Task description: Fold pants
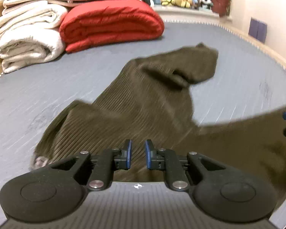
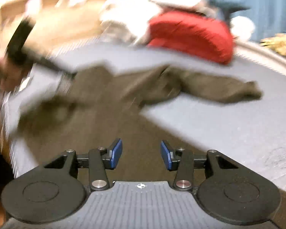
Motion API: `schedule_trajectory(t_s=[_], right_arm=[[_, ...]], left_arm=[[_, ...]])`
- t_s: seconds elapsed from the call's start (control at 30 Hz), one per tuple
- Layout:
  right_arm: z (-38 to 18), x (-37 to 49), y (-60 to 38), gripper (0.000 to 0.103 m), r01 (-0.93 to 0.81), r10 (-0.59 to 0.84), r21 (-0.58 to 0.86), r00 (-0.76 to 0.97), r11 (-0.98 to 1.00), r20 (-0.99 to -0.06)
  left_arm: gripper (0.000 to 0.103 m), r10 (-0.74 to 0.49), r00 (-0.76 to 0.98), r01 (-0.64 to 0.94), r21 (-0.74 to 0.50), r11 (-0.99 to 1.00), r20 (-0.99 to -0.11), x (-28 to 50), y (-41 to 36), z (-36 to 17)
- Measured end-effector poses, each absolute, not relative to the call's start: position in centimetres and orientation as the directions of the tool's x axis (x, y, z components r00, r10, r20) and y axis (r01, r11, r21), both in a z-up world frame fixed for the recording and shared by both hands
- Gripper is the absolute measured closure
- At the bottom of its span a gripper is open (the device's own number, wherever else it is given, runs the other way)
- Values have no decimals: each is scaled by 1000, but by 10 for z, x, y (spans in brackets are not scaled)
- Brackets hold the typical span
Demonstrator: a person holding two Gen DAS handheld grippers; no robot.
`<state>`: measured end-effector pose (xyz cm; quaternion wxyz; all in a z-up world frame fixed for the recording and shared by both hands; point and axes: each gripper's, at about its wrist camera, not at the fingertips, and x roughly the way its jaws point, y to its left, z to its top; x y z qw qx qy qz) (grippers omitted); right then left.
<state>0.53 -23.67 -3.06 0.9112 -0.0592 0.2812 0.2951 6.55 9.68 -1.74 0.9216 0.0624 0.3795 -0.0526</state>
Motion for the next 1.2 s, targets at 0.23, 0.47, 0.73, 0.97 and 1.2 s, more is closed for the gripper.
schedule_trajectory(t_s=[0.23, 0.47, 0.73, 0.97, 1.2], right_arm=[[-3, 44, -252, 45, -330, 354, 135, 813, 934, -463], [39, 57, -225, 37, -126, 71, -119, 920, 985, -386], [63, 56, -227, 25, -23, 67, 115, 919, 993, -389], [28, 79, -246, 26, 50, 59, 230, 894, 972, -443], [19, 102, -266, 35, 97, 32, 280, 906, 955, -423]], left_arm=[[86, -119, 748, 115, -48, 992, -653, 89, 49, 13], [85, -121, 768, 73, -101, 992, -629, 109, 25, 25], [68, -88, 766, 29, -104, 994, -637, 119, 22, 22], [50, -77, 804, 55, -56, 997, -590, 124, 7, 9], [48, -62, 858, 77, 9, 997, -510, 126, -6, -5]])
